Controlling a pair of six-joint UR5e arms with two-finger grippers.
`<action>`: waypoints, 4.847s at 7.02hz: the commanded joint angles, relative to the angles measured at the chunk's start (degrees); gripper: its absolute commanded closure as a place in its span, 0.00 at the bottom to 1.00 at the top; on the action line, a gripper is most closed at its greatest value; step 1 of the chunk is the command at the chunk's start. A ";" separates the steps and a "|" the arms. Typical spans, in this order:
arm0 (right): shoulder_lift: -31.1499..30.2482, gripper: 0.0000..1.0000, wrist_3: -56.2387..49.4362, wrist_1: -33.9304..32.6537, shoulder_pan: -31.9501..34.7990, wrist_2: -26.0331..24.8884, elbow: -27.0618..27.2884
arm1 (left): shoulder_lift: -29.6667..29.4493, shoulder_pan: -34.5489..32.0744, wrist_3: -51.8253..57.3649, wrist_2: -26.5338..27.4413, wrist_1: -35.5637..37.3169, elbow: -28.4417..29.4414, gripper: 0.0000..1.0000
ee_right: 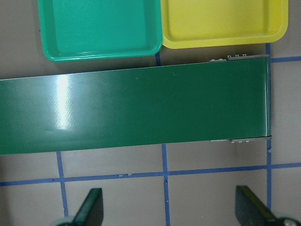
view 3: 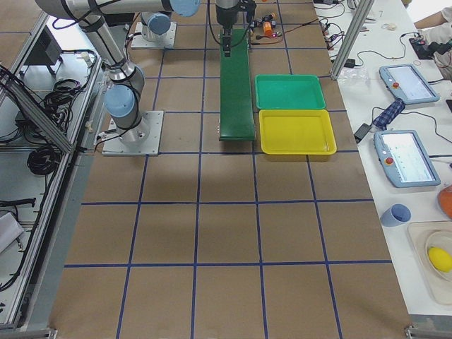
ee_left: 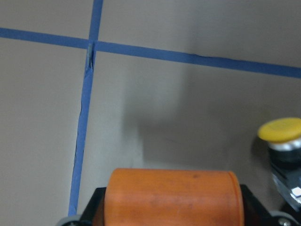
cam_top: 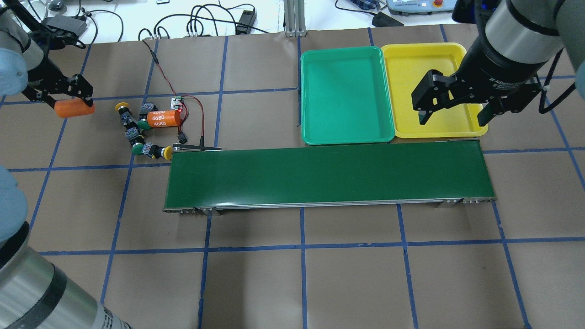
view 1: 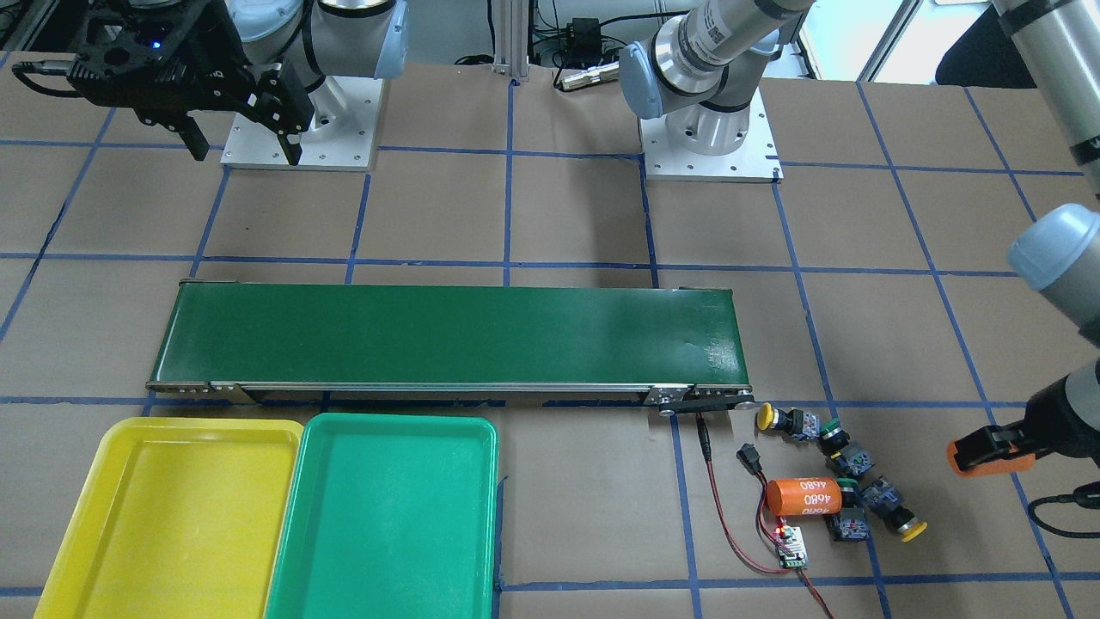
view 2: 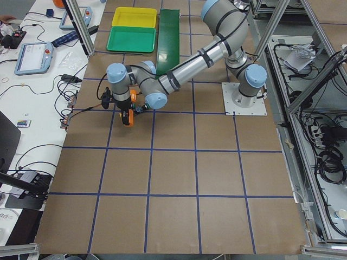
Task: Sort buttons by color to trays
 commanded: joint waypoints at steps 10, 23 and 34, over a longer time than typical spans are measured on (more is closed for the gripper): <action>0.00 0.00 -0.09 0.00 0.00 0.00 0.00 | 15.82 -25.18 -16.46 3.78 -2.43 -22.57 1.00; 0.00 0.00 -0.09 0.00 0.00 0.00 0.00 | 26.04 -23.70 -16.60 2.15 -15.33 -13.22 0.00; 0.00 0.00 0.00 0.00 0.00 0.00 0.00 | 6.70 -13.93 -13.52 2.15 -2.01 -3.86 0.00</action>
